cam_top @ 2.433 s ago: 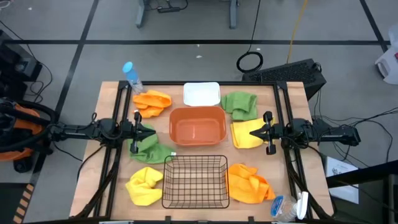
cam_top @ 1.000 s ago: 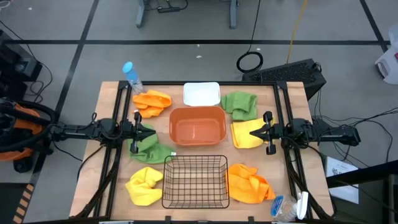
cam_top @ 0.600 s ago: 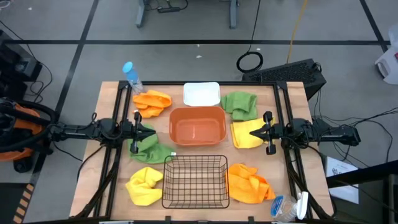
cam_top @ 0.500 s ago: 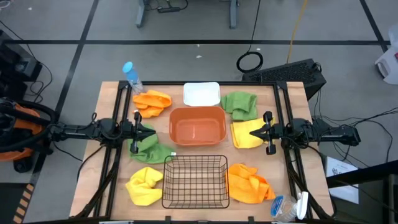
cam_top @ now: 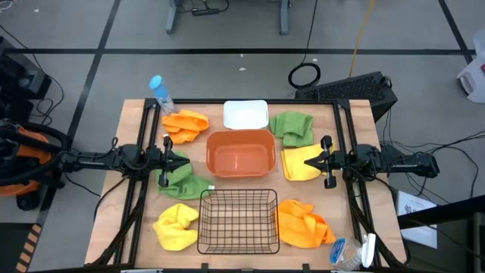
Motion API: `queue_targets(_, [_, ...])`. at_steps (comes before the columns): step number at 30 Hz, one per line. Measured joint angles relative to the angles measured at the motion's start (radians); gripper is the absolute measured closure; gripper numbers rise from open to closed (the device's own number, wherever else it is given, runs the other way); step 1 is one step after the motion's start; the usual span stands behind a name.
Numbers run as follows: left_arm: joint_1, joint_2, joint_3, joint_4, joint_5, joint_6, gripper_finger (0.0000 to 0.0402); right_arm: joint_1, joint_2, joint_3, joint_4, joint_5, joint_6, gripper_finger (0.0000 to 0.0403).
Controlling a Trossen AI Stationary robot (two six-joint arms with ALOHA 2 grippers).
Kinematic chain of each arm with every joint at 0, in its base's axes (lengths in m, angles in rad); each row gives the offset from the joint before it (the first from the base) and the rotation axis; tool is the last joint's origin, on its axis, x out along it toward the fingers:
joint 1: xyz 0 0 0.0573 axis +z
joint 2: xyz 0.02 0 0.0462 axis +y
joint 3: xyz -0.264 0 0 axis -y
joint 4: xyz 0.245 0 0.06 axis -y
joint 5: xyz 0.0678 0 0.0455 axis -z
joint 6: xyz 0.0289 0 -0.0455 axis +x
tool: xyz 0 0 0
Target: Sort microfiber towel by color & place in baskets
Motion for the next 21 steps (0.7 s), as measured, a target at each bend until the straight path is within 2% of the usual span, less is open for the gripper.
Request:
queue_targets(9, [0.0, 0.0, 0.0, 0.003, -0.007, 0.028, 0.0372, 0.0, 0.0, 0.0, 0.0, 0.0, 0.0, 0.0403])
queue_targets(14, [0.0, 0.0, 0.006, 0.002, -0.007, -0.029, 0.0372, 0.0, 0.0, 0.0, 0.0, 0.0, 0.0, 0.0403])
queue_targets(21, [0.0, 0.002, 0.111, -0.017, -0.007, -0.045, 0.0372, 0.0, 0.0, 0.0, 0.003, 0.001, 0.0, 0.0403])
